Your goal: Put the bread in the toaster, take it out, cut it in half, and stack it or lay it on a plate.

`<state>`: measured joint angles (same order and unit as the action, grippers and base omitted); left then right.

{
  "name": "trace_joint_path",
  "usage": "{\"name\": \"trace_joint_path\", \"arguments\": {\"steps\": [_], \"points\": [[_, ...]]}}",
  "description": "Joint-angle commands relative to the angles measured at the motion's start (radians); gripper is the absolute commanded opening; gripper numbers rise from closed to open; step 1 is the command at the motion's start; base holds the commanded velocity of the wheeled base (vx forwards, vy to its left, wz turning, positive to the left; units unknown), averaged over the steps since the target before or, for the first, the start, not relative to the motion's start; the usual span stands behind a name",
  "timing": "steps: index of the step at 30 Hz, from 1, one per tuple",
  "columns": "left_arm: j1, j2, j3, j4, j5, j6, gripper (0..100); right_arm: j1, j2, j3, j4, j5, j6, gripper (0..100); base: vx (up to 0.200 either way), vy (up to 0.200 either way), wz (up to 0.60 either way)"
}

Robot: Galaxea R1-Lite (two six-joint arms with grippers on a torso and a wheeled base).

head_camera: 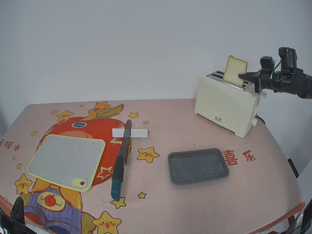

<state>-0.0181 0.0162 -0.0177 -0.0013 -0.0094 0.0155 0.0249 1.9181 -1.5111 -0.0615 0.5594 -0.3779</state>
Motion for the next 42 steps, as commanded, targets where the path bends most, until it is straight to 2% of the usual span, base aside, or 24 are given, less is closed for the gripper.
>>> {"name": "trace_joint_path", "arguments": {"steps": [1, 18, 35, 36, 42], "points": [[0.001, -0.002, 0.018, 0.0, 0.0, 0.0, 0, 0.006, 0.006, 0.0, 0.0, -0.003, -0.001, 0, 0.0, 0.0, 0.0], [0.001, -0.001, 0.018, 0.0, 0.0, 0.0, 0, 0.015, 0.016, 0.042, -0.012, -0.006, -0.003, 0, 0.0, 0.0, 0.0], [0.0, -0.001, 0.018, 0.0, 0.0, 0.0, 0, 0.017, 0.015, 0.042, -0.014, -0.009, -0.003, 0, 0.0, 0.0, 0.0], [0.0, -0.001, 0.018, 0.0, 0.0, 0.0, 0, 0.017, 0.013, 0.04, -0.014, -0.009, -0.003, 100, 0.0, 0.0, 0.0], [0.001, -0.001, 0.018, 0.0, 0.0, 0.0, 0, 0.017, 0.009, 0.037, -0.015, -0.006, -0.001, 100, 0.0, 0.0, 0.0]]}}
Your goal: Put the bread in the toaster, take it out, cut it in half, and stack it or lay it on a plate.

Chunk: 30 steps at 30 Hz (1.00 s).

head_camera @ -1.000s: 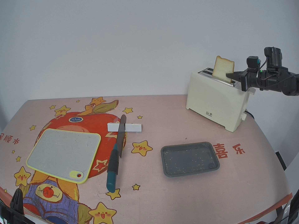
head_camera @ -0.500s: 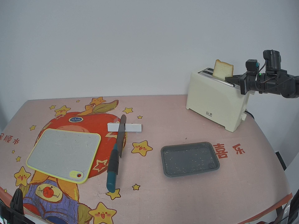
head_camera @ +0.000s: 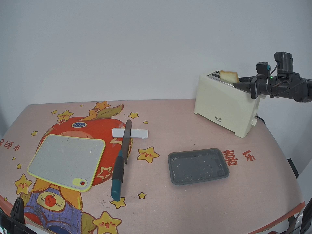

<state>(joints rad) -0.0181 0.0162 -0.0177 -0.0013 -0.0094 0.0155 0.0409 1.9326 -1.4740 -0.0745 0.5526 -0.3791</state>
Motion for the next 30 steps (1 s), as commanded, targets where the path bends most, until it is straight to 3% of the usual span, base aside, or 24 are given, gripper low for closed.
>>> {"name": "trace_joint_path", "arguments": {"steps": [1, 30], "points": [[0.0, -0.002, 0.018, 0.0, 0.0, 0.0, 0, 0.001, -0.006, 0.001, -0.002, 0.001, 0.0, 100, 0.0, 0.0, 0.0], [0.0, -0.002, 0.018, 0.0, 0.0, 0.0, 0, -0.012, -0.07, 0.044, 0.002, 0.0, 0.013, 100, 0.0, 0.0, 0.0]]}}
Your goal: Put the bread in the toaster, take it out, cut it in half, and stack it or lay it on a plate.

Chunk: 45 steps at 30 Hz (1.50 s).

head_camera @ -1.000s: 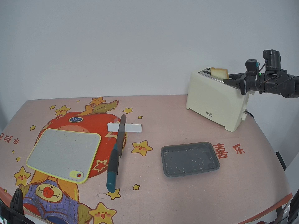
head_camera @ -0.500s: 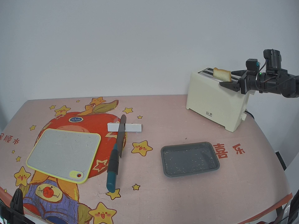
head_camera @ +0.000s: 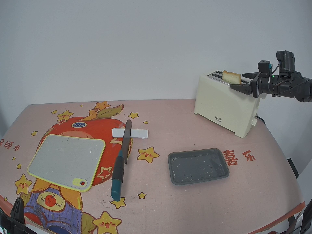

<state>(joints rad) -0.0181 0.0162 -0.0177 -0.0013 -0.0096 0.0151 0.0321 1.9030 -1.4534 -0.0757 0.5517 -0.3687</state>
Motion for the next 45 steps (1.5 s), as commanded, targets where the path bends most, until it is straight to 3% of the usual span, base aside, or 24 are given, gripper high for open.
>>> {"name": "trace_joint_path", "arguments": {"steps": [1, 9, 11, 17, 29, 34, 35, 45], "points": [[0.0, -0.001, 0.018, 0.0, 0.0, 0.0, 0, -0.005, -0.048, 0.031, 0.005, -0.001, 0.002, 100, 0.0, 0.0, 0.0], [0.0, -0.001, 0.018, 0.0, 0.0, 0.0, 0, -0.024, -0.139, 0.116, 0.001, -0.013, 0.007, 100, 0.0, 0.0, 0.0], [0.0, -0.001, 0.018, 0.0, 0.0, 0.0, 0, -0.047, -0.165, 0.133, -0.001, -0.033, 0.03, 100, 0.0, 0.0, 0.0], [0.0, -0.001, 0.018, 0.0, 0.0, 0.0, 0, -0.078, -0.245, 0.159, -0.001, -0.033, 0.097, 100, 0.0, 0.0, 0.0], [0.0, -0.002, 0.018, 0.0, 0.0, 0.0, 0, -0.166, -0.337, 0.278, -0.002, -0.033, 0.152, 100, 0.0, 0.0, 0.0], [0.0, -0.001, 0.018, 0.0, 0.0, 0.0, 0, -0.193, -0.334, 0.28, -0.006, -0.03, 0.156, 100, 0.0, 0.0, 0.0], [0.001, -0.001, 0.018, 0.0, 0.0, 0.0, 0, -0.201, -0.332, 0.285, -0.018, -0.03, 0.157, 0, 0.0, 0.0, 0.0], [0.001, -0.002, 0.018, 0.0, 0.0, 0.0, 0, -0.196, -0.295, 0.331, -0.116, -0.027, 0.156, 0, 0.0, 0.0, 0.0]]}}
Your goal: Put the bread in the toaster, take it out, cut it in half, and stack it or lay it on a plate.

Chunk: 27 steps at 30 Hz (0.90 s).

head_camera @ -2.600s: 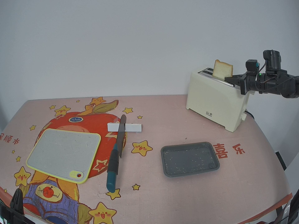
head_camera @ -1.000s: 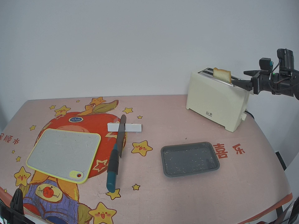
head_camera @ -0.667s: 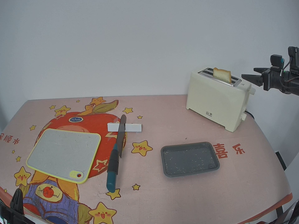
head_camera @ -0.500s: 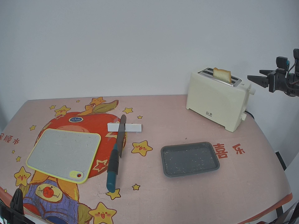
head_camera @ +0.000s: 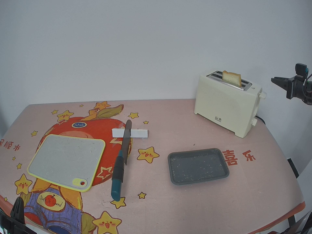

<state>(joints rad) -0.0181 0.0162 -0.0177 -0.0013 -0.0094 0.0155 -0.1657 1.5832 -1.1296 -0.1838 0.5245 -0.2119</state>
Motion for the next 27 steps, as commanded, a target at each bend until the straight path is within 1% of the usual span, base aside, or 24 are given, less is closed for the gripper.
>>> {"name": "trace_joint_path", "arguments": {"steps": [1, 12, 19, 27], "points": [[0.001, -0.001, 0.018, 0.0, 0.0, 0.0, 0, 0.002, 0.029, 0.008, -0.009, 0.0, -0.001, 0, 0.0, 0.0, 0.0], [0.0, -0.001, 0.018, 0.0, -0.003, 0.0, 0, 0.015, 0.08, -0.006, -0.011, 0.0, -0.003, 0, 0.0, 0.0, 0.0], [0.0, -0.001, 0.018, 0.0, -0.003, -0.002, 0, 0.017, 0.121, 0.001, -0.072, 0.002, -0.003, 0, 0.0, 0.0, 0.0], [0.0, -0.001, 0.018, 0.0, -0.003, 0.0, 0, 0.017, 0.127, 0.016, -0.074, 0.002, -0.003, 0, 0.0, 0.0, 0.0]]}}
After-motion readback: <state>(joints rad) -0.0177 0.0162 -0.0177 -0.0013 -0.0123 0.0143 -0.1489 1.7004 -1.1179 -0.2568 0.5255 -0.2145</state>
